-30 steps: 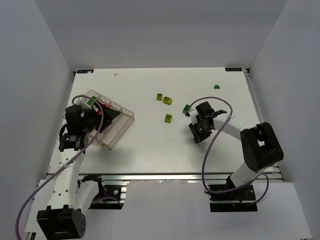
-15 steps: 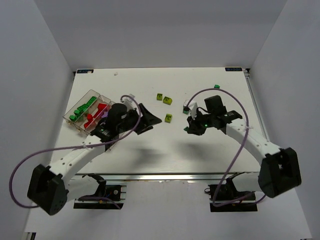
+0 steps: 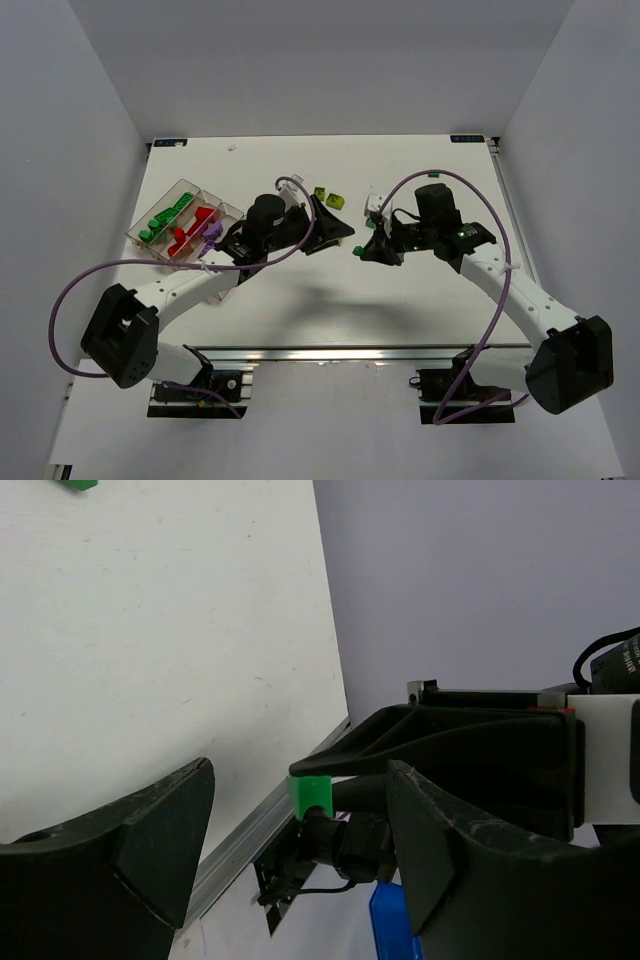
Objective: Sort the legos into containers by color
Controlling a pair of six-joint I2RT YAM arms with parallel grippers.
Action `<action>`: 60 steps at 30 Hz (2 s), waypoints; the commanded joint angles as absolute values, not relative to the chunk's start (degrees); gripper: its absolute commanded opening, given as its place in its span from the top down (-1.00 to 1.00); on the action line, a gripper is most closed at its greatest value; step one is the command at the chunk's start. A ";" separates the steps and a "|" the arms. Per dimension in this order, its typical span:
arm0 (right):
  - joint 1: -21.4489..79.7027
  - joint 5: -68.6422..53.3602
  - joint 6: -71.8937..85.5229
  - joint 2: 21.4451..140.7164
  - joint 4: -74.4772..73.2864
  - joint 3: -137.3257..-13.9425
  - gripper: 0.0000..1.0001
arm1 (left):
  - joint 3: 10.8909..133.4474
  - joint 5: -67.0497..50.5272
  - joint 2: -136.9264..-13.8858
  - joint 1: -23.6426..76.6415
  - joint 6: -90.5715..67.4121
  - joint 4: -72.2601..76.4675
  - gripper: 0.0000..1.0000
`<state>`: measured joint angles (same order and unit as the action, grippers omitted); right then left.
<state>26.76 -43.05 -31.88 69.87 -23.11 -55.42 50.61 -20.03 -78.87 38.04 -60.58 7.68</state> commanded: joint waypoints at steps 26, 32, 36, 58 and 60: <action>28.39 -47.28 -29.97 71.63 -19.16 -60.91 1.00 | 53.88 -26.54 -83.32 40.08 -58.01 10.11 -0.02; 28.39 -46.94 -29.53 71.28 -18.46 -60.64 1.00 | 54.49 -27.24 -84.20 40.08 -57.48 9.49 0.25; 28.39 -46.76 -29.18 71.72 -18.19 -60.82 1.00 | 54.58 -28.30 -84.29 40.08 -56.69 8.80 0.62; 28.30 -41.56 -36.12 72.33 -24.33 -58.27 -0.34 | 68.18 -3.97 -81.37 4.17 -29.64 -35.59 1.00; 28.30 -42.62 -36.12 73.56 -25.66 -58.97 0.43 | 70.13 0.50 -83.22 0.72 -28.66 -36.12 1.00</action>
